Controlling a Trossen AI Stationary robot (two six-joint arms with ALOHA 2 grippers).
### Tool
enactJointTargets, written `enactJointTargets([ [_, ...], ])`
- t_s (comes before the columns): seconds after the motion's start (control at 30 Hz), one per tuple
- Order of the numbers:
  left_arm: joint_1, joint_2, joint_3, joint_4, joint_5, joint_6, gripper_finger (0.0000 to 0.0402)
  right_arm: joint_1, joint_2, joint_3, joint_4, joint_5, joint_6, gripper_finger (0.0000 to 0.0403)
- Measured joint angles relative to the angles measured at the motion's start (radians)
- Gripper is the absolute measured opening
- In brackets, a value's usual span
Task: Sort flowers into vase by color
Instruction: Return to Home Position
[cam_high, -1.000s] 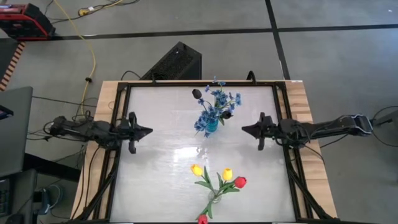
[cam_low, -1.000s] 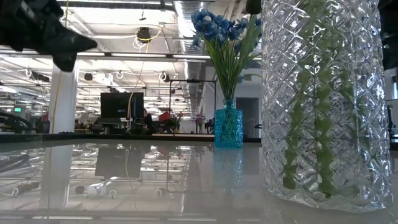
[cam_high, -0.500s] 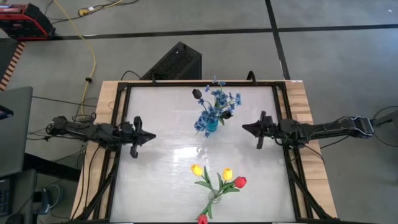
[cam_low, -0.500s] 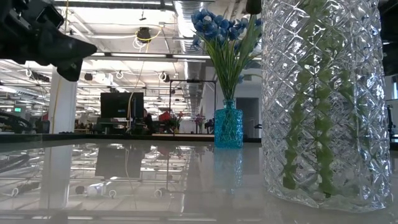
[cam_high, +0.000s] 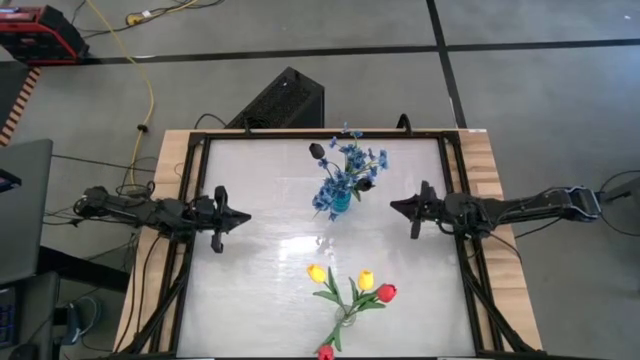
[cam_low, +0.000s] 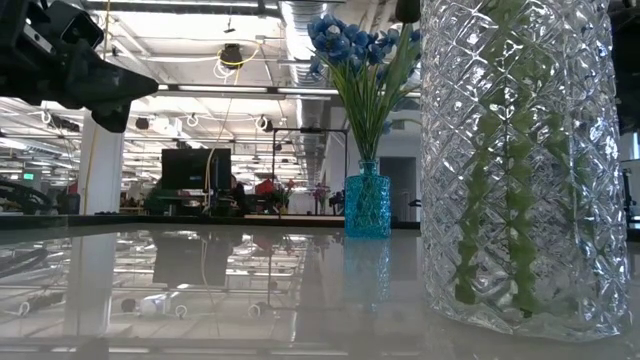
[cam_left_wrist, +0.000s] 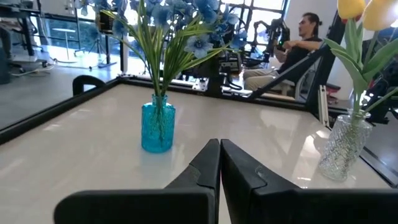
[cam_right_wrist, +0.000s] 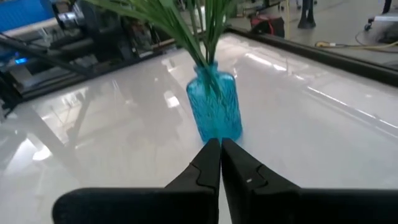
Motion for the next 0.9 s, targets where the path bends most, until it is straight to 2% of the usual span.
enactJointTargets([
  [0.33, 0.000, 0.000, 0.000, 0.000, -0.003, 0.000, 0.0000, 0.000, 0.000, -0.001, -0.080, -0.001, 0.000, 0.0043],
  [0.9, 0.000, 0.000, 0.000, 0.000, -0.002, 0.000, 0.0000, 0.000, 0.000, -0.002, -0.093, -0.003, 0.000, 0.0043],
])
